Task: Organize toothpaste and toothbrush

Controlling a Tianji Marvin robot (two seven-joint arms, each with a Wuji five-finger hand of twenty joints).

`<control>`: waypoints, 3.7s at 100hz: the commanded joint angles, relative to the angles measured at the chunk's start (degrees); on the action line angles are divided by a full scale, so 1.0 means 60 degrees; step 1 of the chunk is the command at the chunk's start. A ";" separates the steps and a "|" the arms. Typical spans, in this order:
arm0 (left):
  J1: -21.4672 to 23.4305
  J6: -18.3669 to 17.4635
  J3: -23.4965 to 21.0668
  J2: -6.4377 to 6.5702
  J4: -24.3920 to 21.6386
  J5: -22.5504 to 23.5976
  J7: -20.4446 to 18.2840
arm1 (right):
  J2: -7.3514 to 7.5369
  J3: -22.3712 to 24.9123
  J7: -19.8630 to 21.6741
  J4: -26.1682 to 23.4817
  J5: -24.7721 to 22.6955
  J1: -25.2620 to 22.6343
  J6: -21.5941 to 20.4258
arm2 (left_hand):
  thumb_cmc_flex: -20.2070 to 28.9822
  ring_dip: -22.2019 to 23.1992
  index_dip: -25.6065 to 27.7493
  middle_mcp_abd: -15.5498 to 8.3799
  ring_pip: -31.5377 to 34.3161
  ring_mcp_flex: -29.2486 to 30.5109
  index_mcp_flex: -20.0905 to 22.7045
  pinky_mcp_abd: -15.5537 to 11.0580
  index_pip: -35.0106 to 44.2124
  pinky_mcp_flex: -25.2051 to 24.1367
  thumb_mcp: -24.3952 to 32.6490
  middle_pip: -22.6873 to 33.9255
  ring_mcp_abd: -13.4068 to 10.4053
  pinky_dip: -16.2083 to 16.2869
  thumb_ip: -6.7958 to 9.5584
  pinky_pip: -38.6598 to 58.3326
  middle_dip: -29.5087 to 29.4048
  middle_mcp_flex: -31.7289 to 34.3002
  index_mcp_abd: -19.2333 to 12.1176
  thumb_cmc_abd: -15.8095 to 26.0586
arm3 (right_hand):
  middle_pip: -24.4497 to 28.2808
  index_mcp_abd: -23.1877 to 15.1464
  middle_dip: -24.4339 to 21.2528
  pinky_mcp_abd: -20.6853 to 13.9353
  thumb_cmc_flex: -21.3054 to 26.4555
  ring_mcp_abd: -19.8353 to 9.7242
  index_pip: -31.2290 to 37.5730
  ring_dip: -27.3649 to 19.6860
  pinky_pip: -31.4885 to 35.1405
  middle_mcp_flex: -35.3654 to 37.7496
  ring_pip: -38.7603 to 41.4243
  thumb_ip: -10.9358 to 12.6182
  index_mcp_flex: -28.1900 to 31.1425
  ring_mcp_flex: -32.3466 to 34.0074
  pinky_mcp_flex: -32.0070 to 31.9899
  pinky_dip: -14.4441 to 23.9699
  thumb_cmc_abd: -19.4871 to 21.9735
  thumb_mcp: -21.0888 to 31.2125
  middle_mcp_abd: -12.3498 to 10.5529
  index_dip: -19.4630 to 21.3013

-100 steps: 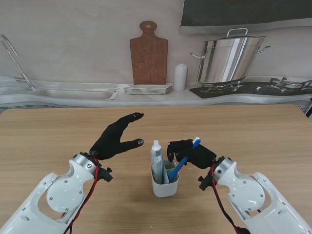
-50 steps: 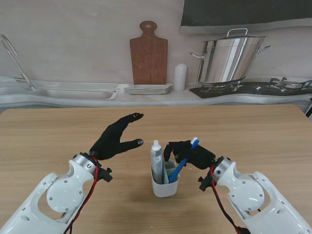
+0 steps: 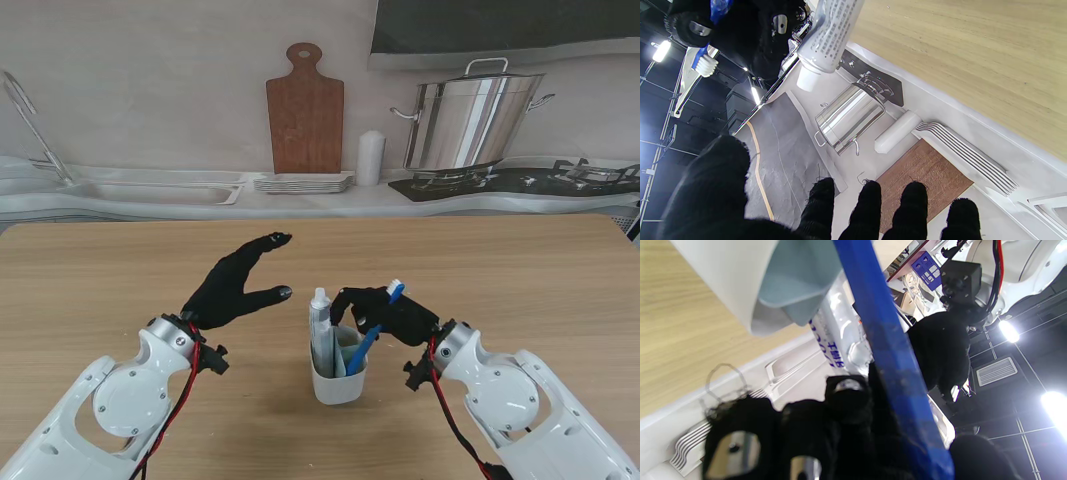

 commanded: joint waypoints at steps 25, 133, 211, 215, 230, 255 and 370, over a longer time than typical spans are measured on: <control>0.0100 -0.0039 -0.0089 -0.0021 -0.0115 -0.0003 -0.0135 | -0.0044 -0.0086 0.0101 0.0031 -0.0034 0.0020 -0.0112 | 0.0104 0.0173 0.0003 -0.0012 0.0023 0.0148 -0.0158 0.0045 -0.0021 -0.0106 0.0009 0.0118 -0.0009 -0.0059 -0.0108 -0.0002 -0.0154 0.0006 -0.0074 -0.0015 | 0.0604 0.0170 0.0151 -0.0532 -0.2014 -0.1912 -0.0273 -0.0226 0.0421 0.0163 0.0011 0.1043 -0.0898 -0.0188 0.0155 -0.0138 0.2839 0.1103 0.0386 0.0016; 0.0207 -0.0028 -0.0184 -0.0015 -0.0139 0.0017 -0.0140 | -0.0033 -0.0087 -0.0057 -0.0059 -0.0491 0.0023 -0.0330 | 0.0113 0.0167 0.0001 -0.0012 0.0003 0.0153 -0.0143 0.0072 -0.0037 -0.0085 -0.0001 0.0109 -0.0020 -0.0074 -0.0115 -0.0173 -0.0154 0.0012 -0.0078 -0.0003 | 0.0455 0.0330 0.0262 0.0093 0.4837 -0.1503 -0.0506 -0.0937 -0.0598 -0.2229 -0.0758 -0.7945 -0.3117 -0.0193 -0.0191 -0.0530 -1.4201 0.0609 0.0547 -0.0334; 0.0169 -0.0081 -0.0201 -0.0030 -0.0093 0.0001 -0.0078 | -0.0179 0.1120 -0.0614 -0.1145 -0.0562 -0.0659 -0.0033 | 0.0106 0.0105 -0.0035 -0.0012 -0.0014 0.0190 0.0015 -0.0219 0.0003 0.0051 0.0016 0.0130 -0.0140 -0.0137 -0.0101 -0.0408 -0.0179 0.0170 0.0237 -0.0026 | -0.1768 0.0082 -0.1875 0.1139 0.5682 0.1169 -0.0644 -0.3244 -0.1276 -0.6680 -0.5710 -0.7606 -0.3810 -0.3375 -0.1748 -0.1075 -1.2252 -0.1046 0.1771 -0.0671; 0.0163 -0.0067 -0.0197 -0.0033 -0.0092 -0.0014 -0.0076 | -0.0184 0.1251 -0.0630 -0.1240 -0.0570 -0.0715 -0.0014 | 0.0101 0.0038 -0.0149 0.0022 -0.0045 0.0220 0.0153 -0.0266 -0.0053 0.0096 0.0030 0.0075 -0.0188 -0.0186 -0.0096 -0.0444 -0.0247 0.0274 0.0431 -0.0042 | -0.1991 0.0084 -0.2155 0.1482 0.5859 0.1332 -0.0652 -0.3485 -0.1616 -0.6774 -0.6340 -0.7547 -0.3816 -0.3622 -0.1906 -0.1291 -1.2060 -0.1252 0.1814 -0.0678; 0.0137 -0.0022 -0.0183 -0.0036 -0.0085 -0.0105 -0.0110 | -0.0214 0.1647 -0.0738 -0.1440 -0.0592 -0.0851 0.0028 | 0.0062 -0.0332 -0.0867 0.0175 -0.0127 0.0222 0.0673 -0.0724 -0.0417 0.0264 0.0106 -0.0110 -0.0335 -0.0567 -0.0090 -0.0531 -0.0700 0.0487 0.1097 -0.0083 | -0.3236 0.0440 -0.3180 0.3210 0.6248 0.1910 -0.0780 -0.4458 -0.3609 -0.6969 -0.8997 -0.7362 -0.3807 -0.4364 -0.3223 -0.2690 -1.1503 -0.1813 0.1936 -0.0751; 0.0142 0.0052 -0.0174 -0.0059 -0.0055 -0.0174 -0.0051 | -0.0272 0.2257 -0.1020 -0.1578 -0.0769 -0.1091 0.0005 | 0.0014 -0.1047 -0.1779 0.0269 0.0189 -0.0062 0.1332 -0.1572 -0.0530 -0.0291 0.0193 -0.0165 -0.0501 -0.1796 -0.0172 0.1284 -0.0988 0.0594 0.1785 0.0014 | -0.5103 0.1299 -0.3909 0.2749 0.7580 0.2209 -0.1239 -0.6019 -0.5941 -0.7611 -1.1776 -0.6434 -0.3623 -0.6486 -0.7272 -0.3909 -0.8775 -0.4255 0.2187 -0.1006; 0.0204 0.0525 0.0154 -0.0353 0.1007 -0.0324 0.1145 | -0.0719 0.1786 -0.2960 -0.0457 -0.1059 -0.1157 0.1572 | 0.0128 -0.1875 -0.2407 0.1023 0.1096 0.0068 0.3258 -0.1431 -0.1592 -0.0079 0.0244 -0.0432 0.0029 -0.2147 -0.0484 0.3298 -0.1149 0.1392 0.2722 -0.0023 | -0.6947 0.2676 -0.4545 0.1319 1.3079 0.2538 -0.3090 -0.6928 -0.6640 -0.6550 -1.2703 0.0020 -0.0132 -0.6995 -0.9257 -0.4007 -0.9613 -0.4956 0.2648 -0.1538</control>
